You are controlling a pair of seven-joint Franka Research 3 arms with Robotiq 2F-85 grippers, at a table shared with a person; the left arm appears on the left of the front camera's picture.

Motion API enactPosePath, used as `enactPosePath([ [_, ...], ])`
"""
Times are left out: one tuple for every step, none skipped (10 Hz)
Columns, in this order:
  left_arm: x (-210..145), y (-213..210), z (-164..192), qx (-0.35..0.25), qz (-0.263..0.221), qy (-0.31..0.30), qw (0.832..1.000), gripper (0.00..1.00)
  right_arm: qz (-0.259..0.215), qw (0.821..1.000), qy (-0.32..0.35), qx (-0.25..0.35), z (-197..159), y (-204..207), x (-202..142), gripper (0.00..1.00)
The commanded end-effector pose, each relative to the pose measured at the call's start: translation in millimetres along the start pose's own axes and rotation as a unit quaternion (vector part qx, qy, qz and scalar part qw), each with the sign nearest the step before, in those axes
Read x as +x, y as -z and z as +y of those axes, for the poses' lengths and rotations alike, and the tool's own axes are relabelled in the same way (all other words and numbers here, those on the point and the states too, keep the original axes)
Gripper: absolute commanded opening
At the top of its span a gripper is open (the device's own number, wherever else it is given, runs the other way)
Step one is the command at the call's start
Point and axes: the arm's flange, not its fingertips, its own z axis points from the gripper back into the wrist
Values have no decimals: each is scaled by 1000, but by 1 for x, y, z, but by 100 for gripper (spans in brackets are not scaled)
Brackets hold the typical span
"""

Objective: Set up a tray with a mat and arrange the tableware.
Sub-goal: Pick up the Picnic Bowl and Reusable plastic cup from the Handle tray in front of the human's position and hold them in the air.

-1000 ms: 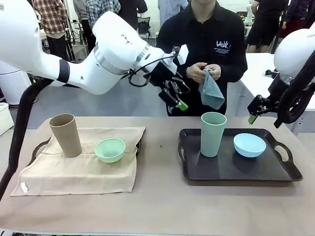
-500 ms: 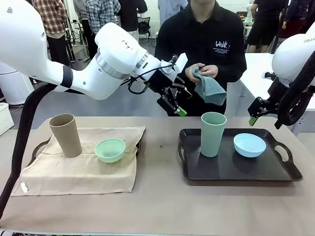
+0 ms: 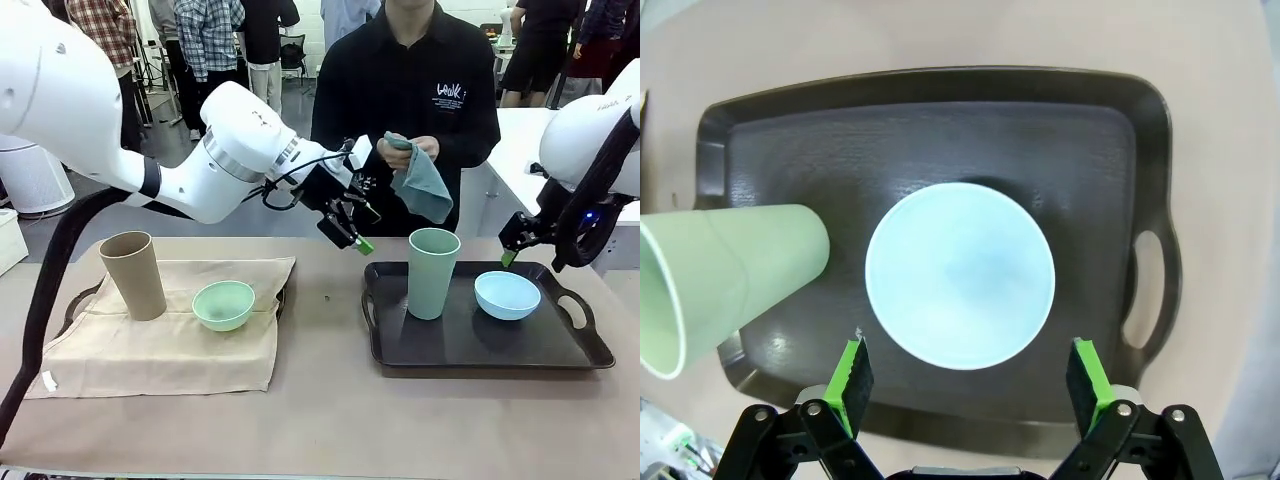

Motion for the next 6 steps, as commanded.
enactPosePath([
  [6,14,9,-15,-49,-26,998,100,-12,1000,-10,-13,-6,17,5,100],
  [10,28,10,-20,-57,-28,998,100,-10,1000,-16,-18,-7,22,6,100],
  [16,41,9,-27,-50,-29,998,100,-12,1000,-16,-21,-7,24,7,100],
  [20,52,9,-37,-41,-26,998,100,-12,1000,-17,-22,-8,25,7,100],
  [21,60,9,-49,-22,-32,998,100,-12,1000,-15,-23,-8,24,7,100],
  [23,55,8,-57,-1,-38,998,100,-3,1000,-6,-7,-5,22,6,100],
])
